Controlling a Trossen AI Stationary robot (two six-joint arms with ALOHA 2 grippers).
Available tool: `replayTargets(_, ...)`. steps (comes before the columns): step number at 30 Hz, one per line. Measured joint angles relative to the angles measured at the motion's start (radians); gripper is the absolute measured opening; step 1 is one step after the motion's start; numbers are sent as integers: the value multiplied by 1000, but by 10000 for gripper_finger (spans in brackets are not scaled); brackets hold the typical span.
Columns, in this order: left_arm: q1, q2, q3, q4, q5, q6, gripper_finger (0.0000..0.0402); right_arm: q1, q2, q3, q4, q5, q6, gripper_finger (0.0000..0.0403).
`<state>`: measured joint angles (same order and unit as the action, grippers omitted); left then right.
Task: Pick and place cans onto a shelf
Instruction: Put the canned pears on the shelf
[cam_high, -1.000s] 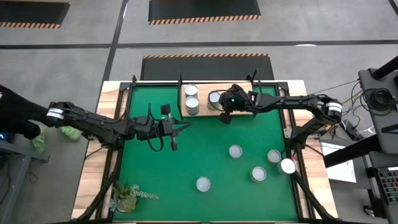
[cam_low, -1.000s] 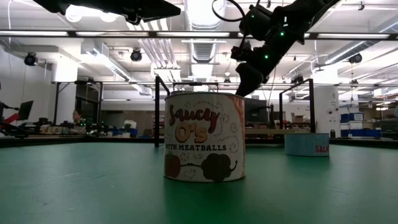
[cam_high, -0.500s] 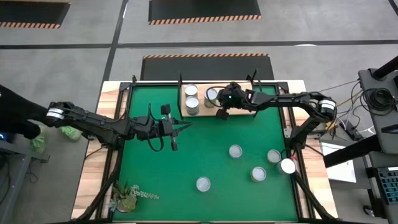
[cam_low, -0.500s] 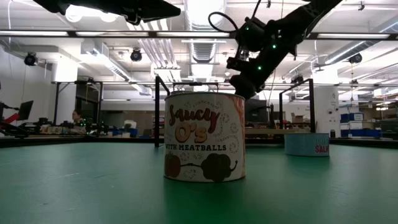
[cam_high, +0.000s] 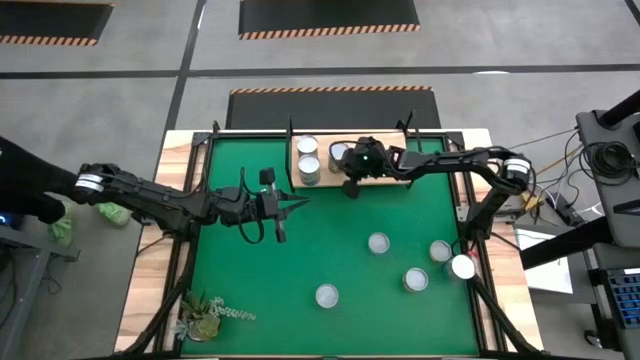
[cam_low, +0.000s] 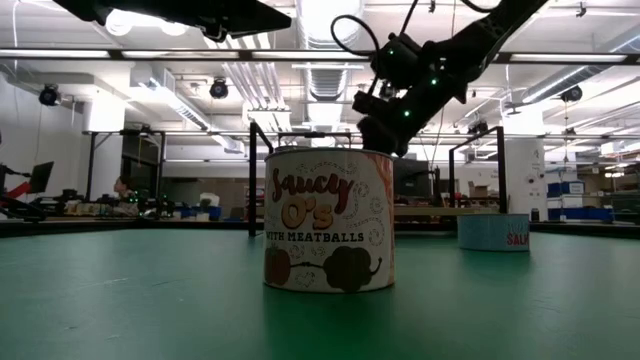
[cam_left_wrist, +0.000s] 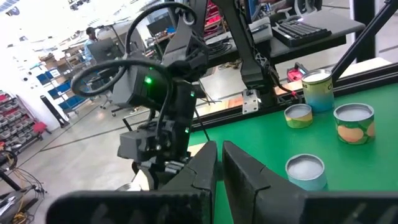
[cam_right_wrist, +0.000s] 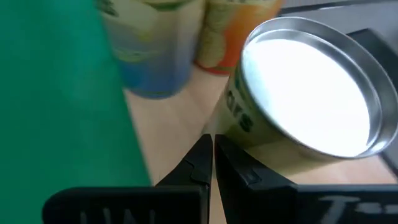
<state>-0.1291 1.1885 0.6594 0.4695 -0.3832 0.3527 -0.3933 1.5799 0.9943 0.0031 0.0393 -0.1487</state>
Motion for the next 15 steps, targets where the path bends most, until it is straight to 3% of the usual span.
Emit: replayTargets(15,0,0,0,0,0,1,8,-56,14,0,40,43,-33,9)
